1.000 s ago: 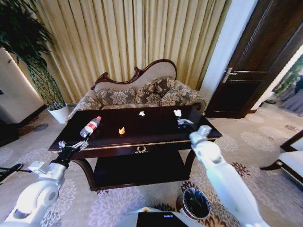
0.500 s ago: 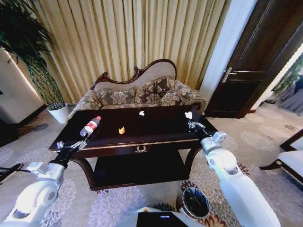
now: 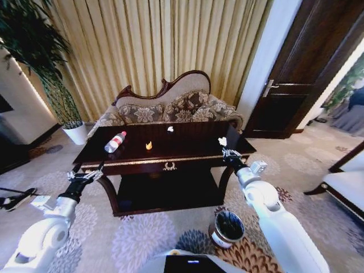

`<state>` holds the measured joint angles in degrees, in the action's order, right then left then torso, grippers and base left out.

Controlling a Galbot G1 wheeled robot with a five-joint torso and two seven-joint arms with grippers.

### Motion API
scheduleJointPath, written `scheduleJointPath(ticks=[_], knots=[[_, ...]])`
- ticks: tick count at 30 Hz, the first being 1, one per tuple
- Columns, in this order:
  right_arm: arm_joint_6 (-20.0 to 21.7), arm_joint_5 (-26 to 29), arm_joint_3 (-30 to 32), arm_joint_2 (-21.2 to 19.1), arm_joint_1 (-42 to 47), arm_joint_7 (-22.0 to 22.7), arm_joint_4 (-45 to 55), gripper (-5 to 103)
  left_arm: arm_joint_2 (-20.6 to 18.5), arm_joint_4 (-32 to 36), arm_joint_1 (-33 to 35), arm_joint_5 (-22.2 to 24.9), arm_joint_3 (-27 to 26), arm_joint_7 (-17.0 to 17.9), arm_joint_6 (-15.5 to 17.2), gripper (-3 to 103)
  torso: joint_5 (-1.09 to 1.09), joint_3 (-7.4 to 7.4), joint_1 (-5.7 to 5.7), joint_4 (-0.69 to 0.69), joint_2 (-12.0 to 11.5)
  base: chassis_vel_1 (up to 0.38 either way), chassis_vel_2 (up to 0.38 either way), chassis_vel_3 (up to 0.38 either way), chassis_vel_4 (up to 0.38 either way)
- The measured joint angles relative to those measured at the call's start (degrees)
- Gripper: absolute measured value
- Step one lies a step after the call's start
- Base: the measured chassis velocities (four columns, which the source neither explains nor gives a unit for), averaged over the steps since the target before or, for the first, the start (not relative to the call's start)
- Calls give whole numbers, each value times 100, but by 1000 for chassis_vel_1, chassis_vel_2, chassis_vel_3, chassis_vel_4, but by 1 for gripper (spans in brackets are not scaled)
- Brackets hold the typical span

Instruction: Move to the front of the table and place the trash on the table into the trash bin.

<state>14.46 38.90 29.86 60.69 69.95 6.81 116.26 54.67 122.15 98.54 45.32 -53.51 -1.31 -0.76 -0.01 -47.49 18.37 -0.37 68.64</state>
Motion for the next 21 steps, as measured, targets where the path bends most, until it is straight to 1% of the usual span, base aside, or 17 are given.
scheduleJointPath(ticks=[2, 6, 9, 10, 11, 12, 14, 15, 17, 18, 21], knots=[[-81, -85, -21, 34, 23, 0, -91, 0, 5, 12, 0, -8, 7, -1, 1, 100, 1, 0, -1, 0, 0, 311, -317, -328, 309], [-111, -167, -77, 91, 58, 0, -289, 0, 11, 20, 0, -10, 7, -3, 1, 100, 0, 2, -4, 0, 3, 251, -275, -296, 261], [-200, -594, -226, 235, 141, 0, -945, 0, 31, 23, 3, -12, 10, -7, 2, 100, 0, 4, -7, 1, 6, 126, -151, -159, 139], [-234, -768, -299, 302, 178, 0, -1245, 0, 38, 24, 3, -13, 12, -11, 0, 100, 4, 3, -7, -2, 6, 25, -28, -70, 59], [-234, -768, -299, 302, 178, 0, -1245, 0, 38, 24, 3, -13, 12, -11, 0, 100, 4, 3, -7, -2, 6, 25, -28, -70, 59], [-254, -887, -365, 381, 203, 0, -1529, 0, 45, 23, 4, -13, 15, -19, -7, 100, 2, 2, -6, 0, 5, 0, 0, 0, 0], [-257, -1005, -448, 508, 188, 0, -1942, 0, 54, 19, 5, -13, 18, -30, -19, 100, 1, -2, 0, 0, -2, 0, 0, 0, 0], [-257, -1005, -448, 508, 188, 0, -1942, 0, 54, 19, 5, -13, 18, -30, -19, 100, 1, -2, 0, 0, -2, 0, 0, 0, 0], [-273, -1267, -503, 630, 30, 0, -2497, 0, 74, 8, 6, -14, 23, -52, -41, 100, 1, -4, 9, -1, -6, -55, 30, 54, -43], [-273, -1267, -503, 630, 30, 0, -2497, 0, 74, 8, 6, -14, 23, -52, -41, 100, 1, -4, 9, -1, -6, -71, 43, 54, -54], [-273, -1464, -558, 660, -221, -1, -3215, 0, 104, 19, 33, -14, 21, -77, -73, 100, 1, -3, 8, 1, -5, -43, 42, 27, -32]])
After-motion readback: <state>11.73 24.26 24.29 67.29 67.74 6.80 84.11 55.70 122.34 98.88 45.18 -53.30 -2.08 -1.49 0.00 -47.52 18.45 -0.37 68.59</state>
